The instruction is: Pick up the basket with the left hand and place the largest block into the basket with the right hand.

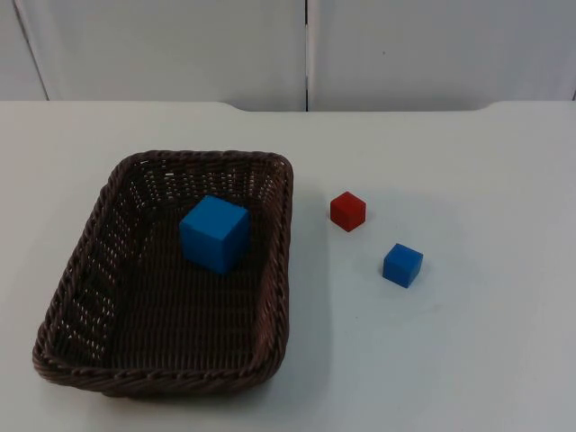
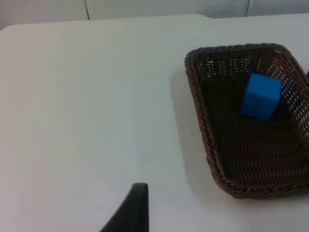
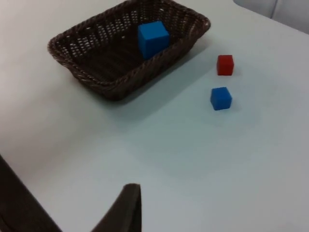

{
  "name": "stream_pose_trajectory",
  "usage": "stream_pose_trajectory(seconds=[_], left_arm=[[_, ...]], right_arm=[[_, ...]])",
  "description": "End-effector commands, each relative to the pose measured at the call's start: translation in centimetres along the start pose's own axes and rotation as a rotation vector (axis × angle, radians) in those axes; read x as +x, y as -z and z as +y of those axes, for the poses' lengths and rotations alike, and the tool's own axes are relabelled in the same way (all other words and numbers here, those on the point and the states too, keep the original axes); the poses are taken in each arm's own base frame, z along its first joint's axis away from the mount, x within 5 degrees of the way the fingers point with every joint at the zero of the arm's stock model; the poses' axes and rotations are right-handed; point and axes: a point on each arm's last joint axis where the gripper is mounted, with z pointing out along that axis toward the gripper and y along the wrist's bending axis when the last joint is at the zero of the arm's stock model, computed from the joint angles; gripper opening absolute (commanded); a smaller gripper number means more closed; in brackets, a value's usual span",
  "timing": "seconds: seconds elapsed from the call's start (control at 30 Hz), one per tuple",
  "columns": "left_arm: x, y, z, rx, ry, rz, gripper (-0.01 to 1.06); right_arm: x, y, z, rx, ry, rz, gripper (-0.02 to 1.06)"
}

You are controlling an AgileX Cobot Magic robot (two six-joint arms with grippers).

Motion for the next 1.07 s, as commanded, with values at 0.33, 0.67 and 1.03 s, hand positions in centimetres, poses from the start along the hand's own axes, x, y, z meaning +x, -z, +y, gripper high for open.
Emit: stream_pose_trajectory(seconds=[0.33,0.67,1.03], left_arm=[[0.09,-0.03,-0.06,0.004,0.01,-0.003,1.05],[0.09,-0.03,-0.06,0.004,0.01,-0.003,1.05],[0.09,-0.03,-0.06,0.004,0.01,-0.003,1.05]], right_arm=[[0.04,0.08,0.14,0.193,-0.093,0.003,1.05],[0.05,0.12,0.36,0.374,-0.193,0.014,1.05],[0.04,0.13,0.55,0.572,-0.296,0.027,1.05]])
